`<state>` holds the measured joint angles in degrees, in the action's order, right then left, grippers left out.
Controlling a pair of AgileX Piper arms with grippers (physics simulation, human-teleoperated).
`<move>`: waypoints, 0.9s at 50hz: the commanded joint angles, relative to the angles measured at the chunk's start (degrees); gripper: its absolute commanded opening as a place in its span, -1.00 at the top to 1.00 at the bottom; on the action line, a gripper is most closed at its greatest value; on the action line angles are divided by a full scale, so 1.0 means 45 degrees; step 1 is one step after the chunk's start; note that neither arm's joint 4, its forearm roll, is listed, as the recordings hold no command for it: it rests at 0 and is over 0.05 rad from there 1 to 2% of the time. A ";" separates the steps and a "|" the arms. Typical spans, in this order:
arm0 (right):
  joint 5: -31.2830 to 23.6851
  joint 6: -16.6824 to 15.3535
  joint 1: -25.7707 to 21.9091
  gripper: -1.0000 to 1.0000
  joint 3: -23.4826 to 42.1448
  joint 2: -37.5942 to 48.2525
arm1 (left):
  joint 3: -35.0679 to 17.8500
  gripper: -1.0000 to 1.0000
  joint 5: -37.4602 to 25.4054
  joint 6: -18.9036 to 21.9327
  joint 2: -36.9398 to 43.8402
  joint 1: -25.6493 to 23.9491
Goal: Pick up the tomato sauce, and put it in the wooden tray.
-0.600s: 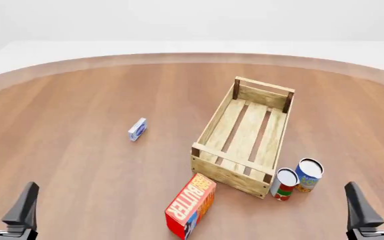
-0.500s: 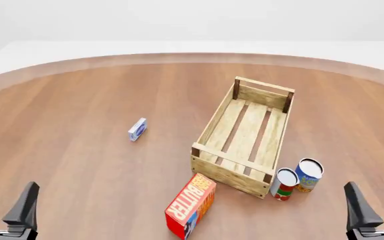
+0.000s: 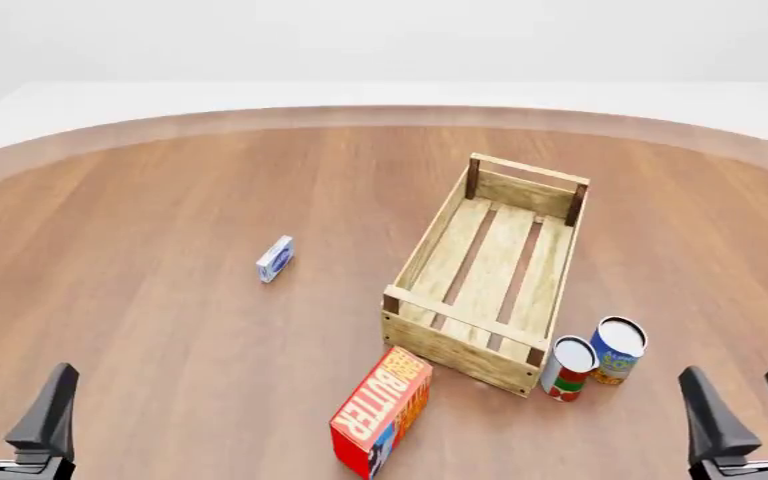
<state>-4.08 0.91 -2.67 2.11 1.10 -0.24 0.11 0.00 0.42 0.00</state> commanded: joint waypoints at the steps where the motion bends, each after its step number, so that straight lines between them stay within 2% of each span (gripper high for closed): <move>1: -0.0921 0.0015 -0.0271 -1.00 0.0354 0.0083 | -0.0002 -1.00 0.0001 0.0000 0.0003 0.0000; 30: -0.1527 -0.0016 -0.0402 -1.00 0.1374 0.2164 | -0.0002 -1.00 0.0001 0.0000 0.0003 0.0000; 45: -0.1653 -0.0401 -0.0522 -1.00 0.1825 0.3426 | -0.0002 -1.00 0.0001 0.0000 0.0003 0.0000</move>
<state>-11.33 -0.11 -4.69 9.16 13.13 -0.25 0.11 0.00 0.43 0.00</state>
